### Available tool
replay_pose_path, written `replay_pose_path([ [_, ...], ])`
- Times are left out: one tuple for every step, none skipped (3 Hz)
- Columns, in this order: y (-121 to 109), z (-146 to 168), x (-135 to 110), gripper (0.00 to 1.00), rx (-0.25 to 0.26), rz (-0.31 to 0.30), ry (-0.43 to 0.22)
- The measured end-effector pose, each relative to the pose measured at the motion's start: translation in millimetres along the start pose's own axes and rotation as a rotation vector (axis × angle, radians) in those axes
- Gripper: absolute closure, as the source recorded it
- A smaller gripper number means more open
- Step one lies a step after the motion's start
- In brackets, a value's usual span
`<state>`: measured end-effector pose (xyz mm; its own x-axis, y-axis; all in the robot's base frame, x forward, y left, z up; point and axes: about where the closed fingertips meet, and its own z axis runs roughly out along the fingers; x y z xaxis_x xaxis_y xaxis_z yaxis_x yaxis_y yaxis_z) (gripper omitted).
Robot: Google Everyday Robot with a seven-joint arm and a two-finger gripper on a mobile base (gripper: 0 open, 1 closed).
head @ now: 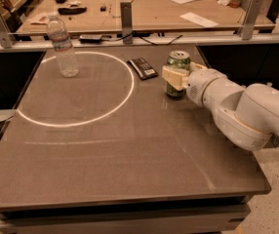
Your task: Move green can near rxbar chocolate
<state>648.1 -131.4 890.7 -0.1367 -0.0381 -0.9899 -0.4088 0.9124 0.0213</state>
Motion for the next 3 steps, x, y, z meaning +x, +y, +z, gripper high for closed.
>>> replay_pose_path([
  [2,2,-3,0.12,-0.012,0.023,-0.049],
  [26,10,1,0.00,-0.048,-0.019,-0.058],
  [26,10,1,0.00,-0.048,-0.019,-0.058],
])
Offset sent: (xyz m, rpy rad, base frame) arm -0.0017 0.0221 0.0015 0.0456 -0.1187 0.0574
